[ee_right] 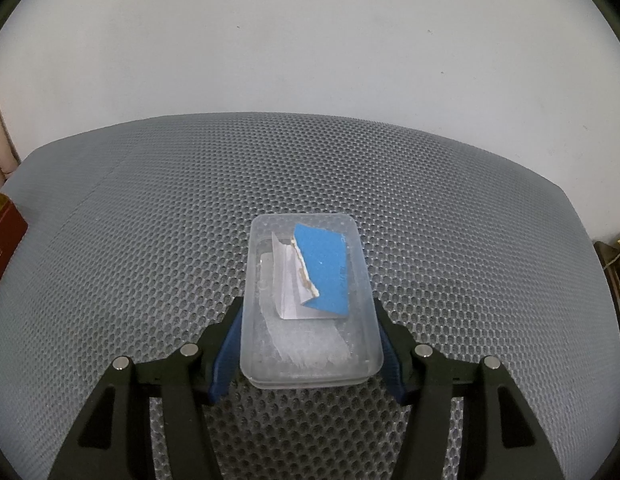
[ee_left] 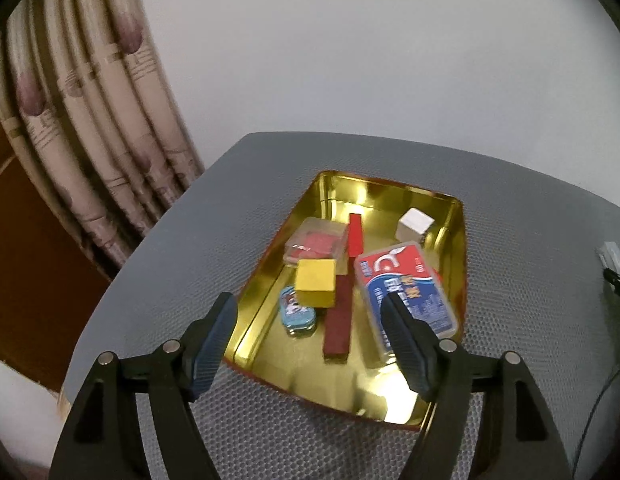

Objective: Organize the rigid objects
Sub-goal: 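Open the left tool to release the yellow cube and withdraw, then carry the clear blue-card box over the toffee tin and lower it with the right tool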

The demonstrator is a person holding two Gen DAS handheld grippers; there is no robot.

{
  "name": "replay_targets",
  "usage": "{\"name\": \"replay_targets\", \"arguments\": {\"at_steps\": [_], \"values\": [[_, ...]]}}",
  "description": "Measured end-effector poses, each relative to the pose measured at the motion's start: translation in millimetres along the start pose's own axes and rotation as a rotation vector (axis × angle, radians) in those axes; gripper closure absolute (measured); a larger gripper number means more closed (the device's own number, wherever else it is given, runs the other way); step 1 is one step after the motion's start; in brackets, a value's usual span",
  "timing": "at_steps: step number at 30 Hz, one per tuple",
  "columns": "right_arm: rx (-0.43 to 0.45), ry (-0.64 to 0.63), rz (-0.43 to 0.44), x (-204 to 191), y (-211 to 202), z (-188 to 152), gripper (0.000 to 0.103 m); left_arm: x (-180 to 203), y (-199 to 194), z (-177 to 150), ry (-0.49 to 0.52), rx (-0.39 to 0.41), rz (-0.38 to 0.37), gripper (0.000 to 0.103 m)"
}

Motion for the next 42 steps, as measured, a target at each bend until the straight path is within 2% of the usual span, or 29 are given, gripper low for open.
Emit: {"name": "replay_targets", "arguments": {"at_steps": [7,12,19,22,27,31,34,37,42], "values": [[-0.036,0.032,-0.053,1,-4,-1,0.044,-19,1,-2,-0.074,-0.018,0.006,0.029],[-0.056,0.019,-0.078,-4,-11,-1,0.044,-24,2,-5,-0.078,-0.021,0.017,0.029],[-0.028,-0.038,-0.079,-17,-34,4,0.044,-18,-6,-8,-0.073,0.006,0.022,0.026],[-0.013,-0.050,-0.063,-23,-44,6,0.044,-9,-6,-12,-0.046,-0.009,-0.003,0.026],[0.009,-0.085,-0.027,-36,-60,7,0.044,0,-11,-12,-0.002,0.015,-0.004,0.022],[0.021,-0.107,0.007,-49,-73,4,0.044,-3,-11,-10,-0.033,-0.002,-0.031,0.022],[0.035,-0.138,0.036,-62,-82,8,0.044,-10,-14,-6,-0.051,0.010,-0.018,0.021],[0.060,-0.180,0.067,-83,-95,18,0.044,-16,-13,-3,-0.075,0.008,-0.004,0.016],[0.089,-0.242,0.130,-130,-127,31,0.044,-26,-13,0,-0.099,0.010,0.013,0.016]]}}
Point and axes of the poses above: each gripper's, at about its wrist camera, not at the fingertips, and y roughly the way its jaws point, x to its right, z to its top, the point moved 3 cm from there along y, roughly the way its jaws point, and after that the axes turned 13 degrees about -y, right-handed, at the moved point
